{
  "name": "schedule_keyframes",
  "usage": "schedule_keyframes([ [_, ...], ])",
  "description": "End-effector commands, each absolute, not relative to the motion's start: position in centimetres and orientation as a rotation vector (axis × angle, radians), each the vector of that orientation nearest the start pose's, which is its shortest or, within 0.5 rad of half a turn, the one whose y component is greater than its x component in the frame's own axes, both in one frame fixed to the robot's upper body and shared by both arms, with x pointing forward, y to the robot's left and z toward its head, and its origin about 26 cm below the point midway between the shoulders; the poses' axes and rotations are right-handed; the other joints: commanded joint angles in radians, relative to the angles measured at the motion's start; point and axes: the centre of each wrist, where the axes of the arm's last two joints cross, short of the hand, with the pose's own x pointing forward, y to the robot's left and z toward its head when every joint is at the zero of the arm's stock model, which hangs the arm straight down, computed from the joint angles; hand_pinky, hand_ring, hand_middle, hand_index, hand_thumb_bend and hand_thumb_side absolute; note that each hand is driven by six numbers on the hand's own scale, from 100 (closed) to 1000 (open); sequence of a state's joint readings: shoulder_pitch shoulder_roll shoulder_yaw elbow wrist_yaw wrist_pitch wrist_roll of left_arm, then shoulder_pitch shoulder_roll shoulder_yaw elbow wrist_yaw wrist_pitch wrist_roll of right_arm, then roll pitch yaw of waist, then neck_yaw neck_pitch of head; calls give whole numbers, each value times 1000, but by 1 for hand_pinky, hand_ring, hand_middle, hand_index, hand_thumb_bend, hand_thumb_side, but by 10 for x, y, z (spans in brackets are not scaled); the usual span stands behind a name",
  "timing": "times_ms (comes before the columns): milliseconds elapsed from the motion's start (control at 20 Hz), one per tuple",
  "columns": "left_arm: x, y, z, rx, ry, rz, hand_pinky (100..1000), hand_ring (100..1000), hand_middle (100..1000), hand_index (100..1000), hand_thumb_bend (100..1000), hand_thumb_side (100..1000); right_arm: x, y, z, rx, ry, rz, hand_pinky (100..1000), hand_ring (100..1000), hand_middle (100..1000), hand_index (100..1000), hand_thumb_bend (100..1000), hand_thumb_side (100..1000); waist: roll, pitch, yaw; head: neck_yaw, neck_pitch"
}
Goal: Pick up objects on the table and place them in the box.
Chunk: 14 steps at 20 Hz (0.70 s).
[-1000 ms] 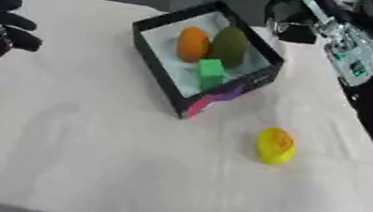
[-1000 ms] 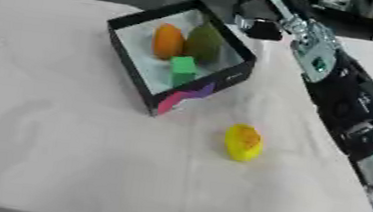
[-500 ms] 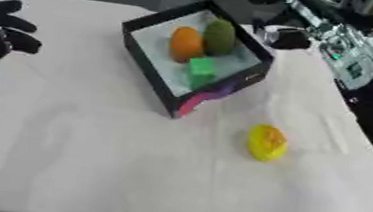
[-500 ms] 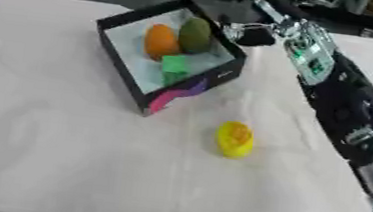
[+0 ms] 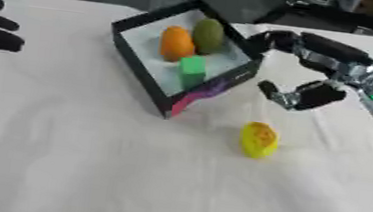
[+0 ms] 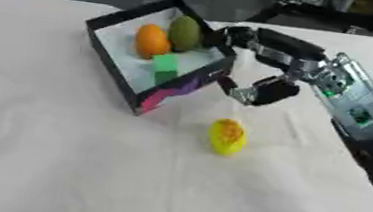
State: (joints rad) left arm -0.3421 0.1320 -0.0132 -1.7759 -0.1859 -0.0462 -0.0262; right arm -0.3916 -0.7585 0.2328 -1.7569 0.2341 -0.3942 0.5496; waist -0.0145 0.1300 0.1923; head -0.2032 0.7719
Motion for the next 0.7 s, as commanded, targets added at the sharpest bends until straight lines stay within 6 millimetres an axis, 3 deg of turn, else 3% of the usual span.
schedule_keyframes([
  [50, 335, 231, 154, 208, -2163, -361, 615, 570, 587, 825, 100, 955, 327, -300, 199, -306, -1714, 1903, 889, 961, 942, 945, 100, 394, -10, -32, -2, 0, -2],
  [200, 335, 231, 153, 207, -2160, -361, 615, 569, 587, 825, 100, 956, 330, -301, 184, -344, -1626, 1970, 898, 966, 948, 953, 100, 435, -9, -33, -4, -5, -2],
  [400, 335, 231, 153, 205, -2159, -361, 615, 569, 587, 825, 100, 956, 335, -305, 163, -399, -1532, 2029, 903, 965, 944, 960, 100, 312, -8, -33, -4, -10, -2],
  [700, 335, 231, 153, 205, -2159, -360, 615, 569, 587, 825, 100, 957, 335, -311, 144, -501, -1480, 2097, 903, 957, 938, 968, 100, 316, -7, -34, -5, -12, -2],
])
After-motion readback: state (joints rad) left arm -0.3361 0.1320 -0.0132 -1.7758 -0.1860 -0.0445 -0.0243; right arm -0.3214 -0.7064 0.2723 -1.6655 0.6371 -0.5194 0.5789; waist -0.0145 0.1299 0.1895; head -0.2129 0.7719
